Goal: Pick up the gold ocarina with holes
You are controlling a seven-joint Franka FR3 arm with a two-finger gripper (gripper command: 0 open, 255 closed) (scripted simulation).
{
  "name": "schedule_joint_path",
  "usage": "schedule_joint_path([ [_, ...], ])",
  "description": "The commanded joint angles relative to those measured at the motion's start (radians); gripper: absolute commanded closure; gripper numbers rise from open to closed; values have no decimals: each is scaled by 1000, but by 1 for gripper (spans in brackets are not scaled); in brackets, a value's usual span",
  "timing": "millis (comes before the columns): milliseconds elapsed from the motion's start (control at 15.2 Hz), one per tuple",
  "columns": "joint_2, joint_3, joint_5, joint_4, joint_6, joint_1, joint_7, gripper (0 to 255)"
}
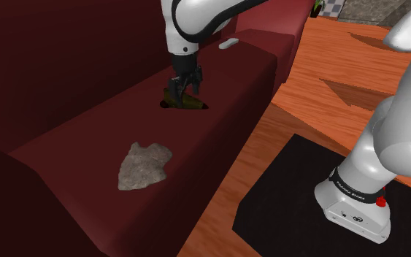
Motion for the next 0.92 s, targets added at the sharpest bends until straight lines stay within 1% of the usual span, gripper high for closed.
schedule_joint_path([
  [0, 8, 1, -2, -7, 15, 1, 3, 0],
  [66, 8, 1, -2, -7, 15, 1, 3, 0],
  [132, 10, 1, -2, -6, 15, 2, 3, 255],
  [726, 8, 1, -2, -7, 15, 1, 3, 255],
  [858, 0, 1, 0, 10, -10, 1, 2, 255],
])
